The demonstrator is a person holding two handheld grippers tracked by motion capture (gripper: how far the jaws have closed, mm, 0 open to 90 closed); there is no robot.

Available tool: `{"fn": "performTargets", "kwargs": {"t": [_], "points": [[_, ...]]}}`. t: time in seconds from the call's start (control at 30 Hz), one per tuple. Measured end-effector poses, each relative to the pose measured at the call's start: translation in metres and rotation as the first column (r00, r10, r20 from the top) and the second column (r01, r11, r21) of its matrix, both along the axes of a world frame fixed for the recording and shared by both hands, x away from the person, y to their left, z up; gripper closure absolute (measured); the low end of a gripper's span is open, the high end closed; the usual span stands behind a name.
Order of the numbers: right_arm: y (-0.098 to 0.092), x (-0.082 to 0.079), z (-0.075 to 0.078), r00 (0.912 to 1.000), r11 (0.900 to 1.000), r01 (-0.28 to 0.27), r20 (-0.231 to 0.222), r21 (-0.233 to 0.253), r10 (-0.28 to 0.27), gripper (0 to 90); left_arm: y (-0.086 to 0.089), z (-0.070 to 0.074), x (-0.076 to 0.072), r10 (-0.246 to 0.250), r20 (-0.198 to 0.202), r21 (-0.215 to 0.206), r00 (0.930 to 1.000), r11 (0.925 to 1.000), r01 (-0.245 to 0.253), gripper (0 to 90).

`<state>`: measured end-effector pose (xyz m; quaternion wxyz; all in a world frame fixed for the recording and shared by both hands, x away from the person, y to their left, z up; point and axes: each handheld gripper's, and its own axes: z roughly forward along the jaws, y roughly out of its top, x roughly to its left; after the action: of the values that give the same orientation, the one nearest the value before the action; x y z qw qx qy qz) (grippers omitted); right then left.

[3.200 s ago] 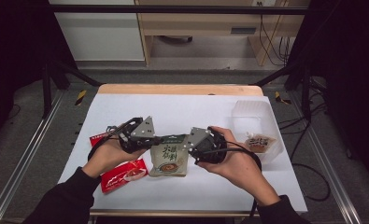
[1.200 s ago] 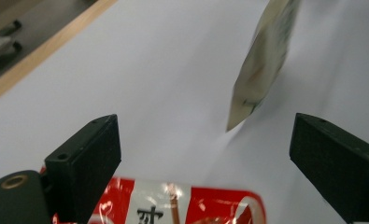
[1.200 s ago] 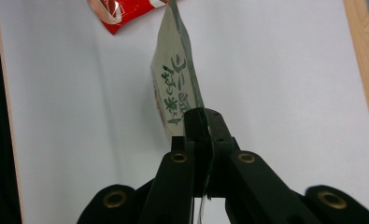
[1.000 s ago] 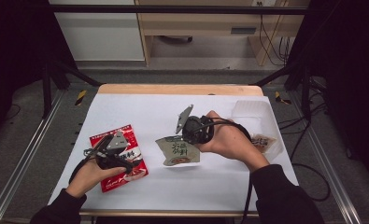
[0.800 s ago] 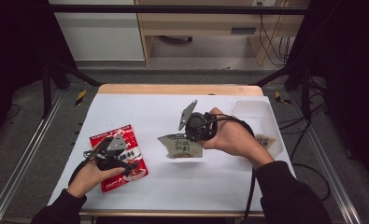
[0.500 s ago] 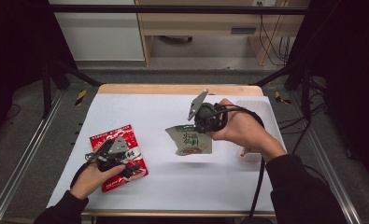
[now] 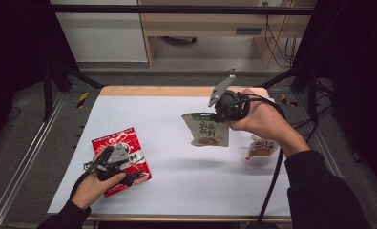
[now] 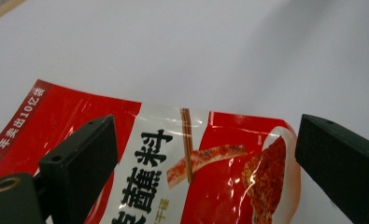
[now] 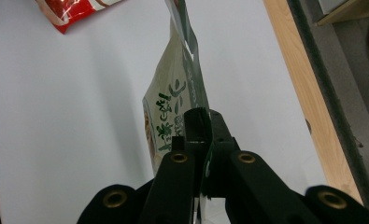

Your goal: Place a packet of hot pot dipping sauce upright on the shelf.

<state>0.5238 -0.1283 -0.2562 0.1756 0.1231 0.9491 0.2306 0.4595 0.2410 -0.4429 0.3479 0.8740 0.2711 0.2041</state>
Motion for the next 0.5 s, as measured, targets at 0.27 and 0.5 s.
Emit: {"fn": "performTargets", "kwargs": {"t": [0.27,0.5], "points": [[-0.018,0.009,0.009,0.9993,0.999,0.035,0.013,-0.012,-0.034,90.0,0.017,-0.003,-0.003,0.044,-0.003,-0.014,0.9990,0.9989,-0.044,5.7],[-0.038,0.019,0.016,0.9960,0.997,0.081,0.037,0.018,-0.081,90.0,0.019,-0.004,-0.001,0.061,0.000,-0.017,0.9982,0.9980,-0.061,5.7]]}}
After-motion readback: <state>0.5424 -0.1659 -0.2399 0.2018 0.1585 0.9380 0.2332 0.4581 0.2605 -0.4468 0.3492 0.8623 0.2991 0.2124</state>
